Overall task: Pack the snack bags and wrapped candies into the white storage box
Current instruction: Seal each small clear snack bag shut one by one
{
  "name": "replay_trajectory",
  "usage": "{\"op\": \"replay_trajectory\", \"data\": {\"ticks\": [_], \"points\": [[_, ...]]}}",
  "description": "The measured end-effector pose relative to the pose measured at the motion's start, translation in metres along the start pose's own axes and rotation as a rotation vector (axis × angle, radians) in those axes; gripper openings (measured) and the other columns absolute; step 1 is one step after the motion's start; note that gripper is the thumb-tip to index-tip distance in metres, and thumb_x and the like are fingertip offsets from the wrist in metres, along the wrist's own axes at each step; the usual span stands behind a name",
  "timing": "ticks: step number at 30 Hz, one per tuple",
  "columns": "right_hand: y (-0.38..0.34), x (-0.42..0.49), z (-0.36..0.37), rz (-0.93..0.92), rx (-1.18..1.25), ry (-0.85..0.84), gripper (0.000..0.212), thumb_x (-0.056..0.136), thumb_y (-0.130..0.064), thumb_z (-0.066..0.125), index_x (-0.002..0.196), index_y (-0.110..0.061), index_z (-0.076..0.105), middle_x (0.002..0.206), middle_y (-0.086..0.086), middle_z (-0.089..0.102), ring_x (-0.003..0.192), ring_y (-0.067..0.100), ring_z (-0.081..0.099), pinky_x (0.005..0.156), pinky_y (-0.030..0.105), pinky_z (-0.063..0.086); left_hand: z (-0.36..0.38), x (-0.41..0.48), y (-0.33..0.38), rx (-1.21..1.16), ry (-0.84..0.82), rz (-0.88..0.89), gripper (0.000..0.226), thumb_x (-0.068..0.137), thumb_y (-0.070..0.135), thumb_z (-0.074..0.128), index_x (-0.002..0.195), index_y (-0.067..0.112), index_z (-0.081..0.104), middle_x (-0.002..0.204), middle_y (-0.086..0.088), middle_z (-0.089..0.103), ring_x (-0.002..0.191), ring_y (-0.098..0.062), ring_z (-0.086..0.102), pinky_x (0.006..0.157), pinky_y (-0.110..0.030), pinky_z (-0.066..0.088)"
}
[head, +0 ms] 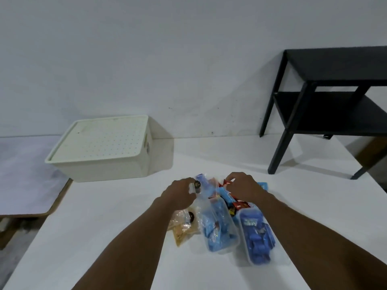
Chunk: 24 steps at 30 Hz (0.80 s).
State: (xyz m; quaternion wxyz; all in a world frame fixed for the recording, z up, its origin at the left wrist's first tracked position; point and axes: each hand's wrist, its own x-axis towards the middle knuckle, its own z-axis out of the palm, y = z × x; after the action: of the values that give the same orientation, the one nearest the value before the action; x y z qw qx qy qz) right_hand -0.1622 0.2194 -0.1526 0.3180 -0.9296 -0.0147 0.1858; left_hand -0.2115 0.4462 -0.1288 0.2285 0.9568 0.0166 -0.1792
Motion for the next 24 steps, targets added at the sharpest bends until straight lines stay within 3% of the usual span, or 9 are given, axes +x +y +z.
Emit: {"op": "replay_trajectory", "data": {"ticks": [6,9,11,13,16,18,20,21,24], "points": [[-0.044,0.025,0.052,0.020,-0.018,-0.086,0.024,0.087,-0.027,0.059,0.103,-0.012,0.069,0.109,0.007,0.070,0.092,0.022,0.065,0.072,0.026,0.048,-0.011,0.013,-0.064,-0.030,-0.044,-0.077,0.056,0.092,0.038,0.062,0.145,0.027,0.046,0.132,-0.002,0.063,0.124,-0.023,0.058,0.106,-0.035,0.044],[-0.059,0.033,0.084,0.044,-0.076,-0.164,0.027,0.089,-0.025,0.057,0.074,-0.003,0.061,0.089,0.016,0.069,0.095,0.029,0.067,0.067,0.027,0.045,-0.012,0.022,-0.094,-0.024,-0.109,-0.099,0.061,0.091,0.038,0.062,0.148,0.028,0.042,0.139,-0.003,0.059,0.126,-0.024,0.056,0.109,-0.038,0.043],[-0.064,0.040,0.106,0.080,-0.067,-0.181,0.022,0.087,-0.026,0.058,0.074,-0.008,0.061,0.064,0.006,0.054,0.073,0.024,0.062,0.057,0.026,0.041,-0.011,0.029,-0.109,-0.012,-0.153,-0.083,0.062,0.091,0.035,0.062,0.149,0.028,0.041,0.143,-0.003,0.055,0.128,-0.024,0.054,0.109,-0.038,0.042],[-0.067,0.048,0.124,0.109,-0.085,-0.157,0.019,0.086,-0.024,0.059,0.080,-0.006,0.063,0.055,-0.001,0.042,0.050,0.014,0.046,0.049,0.023,0.037,-0.012,0.037,-0.120,0.001,-0.190,-0.064,0.063,0.091,0.033,0.061,0.150,0.028,0.039,0.148,-0.002,0.050,0.132,-0.024,0.051,0.111,-0.039,0.041],[-0.076,0.058,0.137,0.176,-0.099,-0.094,0.032,0.086,-0.016,0.058,0.058,-0.017,0.043,0.055,-0.004,0.041,0.046,0.007,0.040,0.049,0.017,0.036,-0.014,0.054,-0.134,0.019,-0.208,-0.019,0.059,0.093,0.032,0.060,0.148,0.026,0.040,0.148,-0.002,0.050,0.133,-0.023,0.050,0.111,-0.038,0.040],[-0.084,0.066,0.140,0.226,-0.106,-0.093,0.023,0.087,-0.019,0.058,0.066,-0.016,0.053,0.066,-0.001,0.051,0.059,0.012,0.050,0.059,0.020,0.043,-0.015,0.064,-0.141,0.022,-0.212,0.014,0.059,0.093,0.032,0.061,0.149,0.025,0.040,0.148,-0.002,0.050,0.135,-0.023,0.047,0.112,-0.038,0.039],[-0.093,0.071,0.140,0.230,-0.143,-0.117,0.012,0.089,-0.026,0.056,0.087,-0.016,0.063,0.086,0.004,0.059,0.082,0.022,0.055,0.076,0.031,0.048,-0.018,0.070,-0.147,0.010,-0.211,0.041,0.062,0.093,0.032,0.062,0.150,0.024,0.038,0.151,-0.003,0.048,0.140,-0.022,0.043,0.115,-0.038,0.035],[-0.097,0.073,0.139,0.213,-0.156,-0.123,0.011,0.090,-0.025,0.055,0.090,-0.017,0.063,0.089,0.005,0.059,0.085,0.023,0.055,0.077,0.029,0.048,-0.020,0.074,-0.148,0.004,-0.207,0.054,0.063,0.093,0.032,0.063,0.150,0.024,0.038,0.151,-0.003,0.047,0.140,-0.022,0.042,0.115,-0.038,0.035],[-0.109,0.076,0.129,0.117,-0.140,-0.103,0.020,0.092,-0.017,0.056,0.072,-0.017,0.056,0.071,-0.005,0.055,0.067,0.013,0.058,0.051,0.005,0.038,-0.029,0.086,-0.150,-0.035,-0.194,0.084,0.065,0.093,0.036,0.064,0.151,0.026,0.037,0.151,-0.004,0.046,0.137,-0.025,0.045,0.114,-0.040,0.035]]}}
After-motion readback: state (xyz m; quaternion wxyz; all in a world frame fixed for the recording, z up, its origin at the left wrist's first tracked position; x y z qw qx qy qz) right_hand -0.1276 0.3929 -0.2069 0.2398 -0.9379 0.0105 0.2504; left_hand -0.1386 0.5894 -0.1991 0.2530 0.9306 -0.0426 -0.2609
